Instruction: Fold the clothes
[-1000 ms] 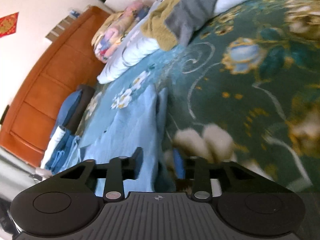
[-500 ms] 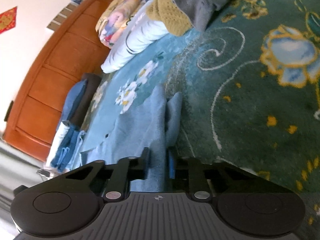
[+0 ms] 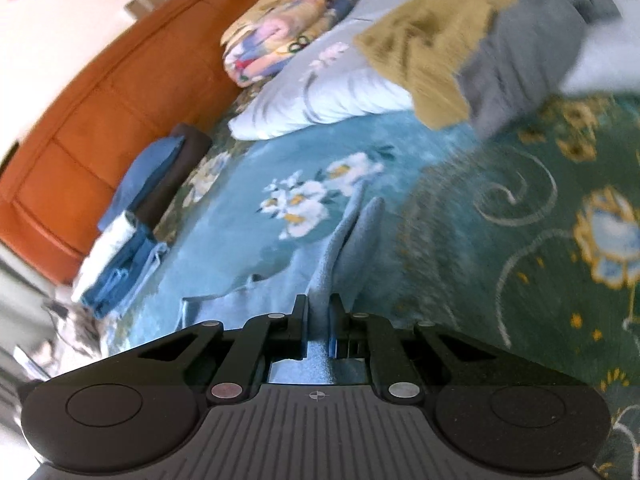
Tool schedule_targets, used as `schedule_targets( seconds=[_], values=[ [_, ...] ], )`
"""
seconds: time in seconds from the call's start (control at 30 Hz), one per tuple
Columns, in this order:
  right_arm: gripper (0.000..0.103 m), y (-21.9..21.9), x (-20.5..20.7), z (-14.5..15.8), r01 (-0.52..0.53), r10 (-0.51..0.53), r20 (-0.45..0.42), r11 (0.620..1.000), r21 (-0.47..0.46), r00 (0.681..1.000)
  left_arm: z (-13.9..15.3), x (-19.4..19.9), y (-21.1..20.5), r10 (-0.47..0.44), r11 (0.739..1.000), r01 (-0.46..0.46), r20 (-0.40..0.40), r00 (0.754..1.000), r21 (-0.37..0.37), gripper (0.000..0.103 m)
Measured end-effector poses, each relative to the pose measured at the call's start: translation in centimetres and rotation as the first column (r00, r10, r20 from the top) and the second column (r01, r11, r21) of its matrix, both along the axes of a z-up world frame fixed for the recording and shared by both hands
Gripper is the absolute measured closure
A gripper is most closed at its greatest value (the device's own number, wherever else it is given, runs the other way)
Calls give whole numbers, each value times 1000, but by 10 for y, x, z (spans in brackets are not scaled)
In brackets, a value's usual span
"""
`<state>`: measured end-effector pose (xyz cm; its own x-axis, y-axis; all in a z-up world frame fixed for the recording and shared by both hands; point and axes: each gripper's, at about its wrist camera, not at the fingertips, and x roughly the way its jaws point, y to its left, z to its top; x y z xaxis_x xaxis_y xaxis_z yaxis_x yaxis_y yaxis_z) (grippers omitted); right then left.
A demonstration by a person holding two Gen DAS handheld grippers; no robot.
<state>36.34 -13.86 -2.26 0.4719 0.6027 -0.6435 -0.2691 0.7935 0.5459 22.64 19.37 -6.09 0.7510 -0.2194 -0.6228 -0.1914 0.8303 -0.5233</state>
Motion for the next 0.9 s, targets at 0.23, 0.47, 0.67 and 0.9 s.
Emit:
schedule_targets(
  seconds=[0.23, 0.47, 0.67, 0.9],
  values=[
    [95, 63, -3, 44, -77, 84, 38, 983, -165, 996, 10, -46, 46, 87, 995, -83, 54, 995, -61, 99],
    [95, 137, -8, 64, -177, 185, 15, 956, -232, 983, 13, -81, 82, 164, 980, -151, 100, 981, -128, 96],
    [95, 202, -7, 36, -235, 222, -79, 944, -234, 972, 9, -103, 106, 220, 967, -205, 90, 971, -153, 95],
    [93, 257, -28, -5, -297, 265, -141, 899, -321, 954, -2, -127, 128, 295, 948, -288, 40, 955, -138, 90]
  ],
)
